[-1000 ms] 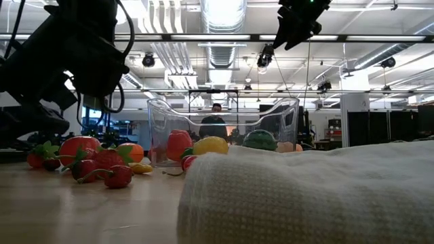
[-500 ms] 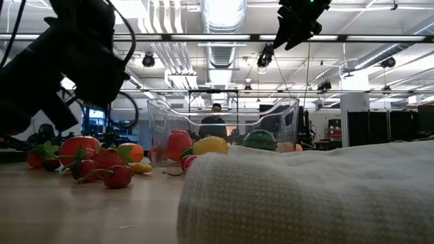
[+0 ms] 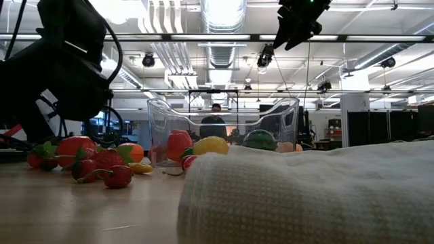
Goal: Pick and placing Produce into tupperware
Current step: Put the black cherry into the transparent bin
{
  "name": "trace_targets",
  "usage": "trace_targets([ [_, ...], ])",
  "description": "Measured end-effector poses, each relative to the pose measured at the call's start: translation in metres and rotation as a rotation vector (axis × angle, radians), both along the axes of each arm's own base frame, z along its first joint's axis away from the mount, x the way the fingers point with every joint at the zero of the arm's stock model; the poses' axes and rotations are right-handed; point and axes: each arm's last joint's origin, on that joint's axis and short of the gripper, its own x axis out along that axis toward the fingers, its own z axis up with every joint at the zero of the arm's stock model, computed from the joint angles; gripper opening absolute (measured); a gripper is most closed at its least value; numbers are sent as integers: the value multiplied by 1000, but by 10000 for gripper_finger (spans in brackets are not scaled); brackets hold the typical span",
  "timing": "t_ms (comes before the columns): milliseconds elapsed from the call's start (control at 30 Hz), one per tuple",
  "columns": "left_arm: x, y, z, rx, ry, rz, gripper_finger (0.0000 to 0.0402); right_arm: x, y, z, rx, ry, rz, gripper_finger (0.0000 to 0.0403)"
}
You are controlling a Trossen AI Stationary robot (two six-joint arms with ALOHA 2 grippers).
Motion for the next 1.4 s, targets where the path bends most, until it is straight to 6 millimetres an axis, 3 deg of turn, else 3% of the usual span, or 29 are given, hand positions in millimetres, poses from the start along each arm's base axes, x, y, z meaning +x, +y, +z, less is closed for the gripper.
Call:
trace_targets([
  [300, -4, 3, -3, 33, 6, -44, 181, 0, 0, 0, 0, 0, 0, 363],
  [733, 0, 10, -4, 122, -49, -143, 180, 0, 0, 0, 4, -4, -4, 363],
  [1400, -11, 12, -16, 24, -76, -257, 179, -2, 1, -3, 48, -5, -35, 363],
])
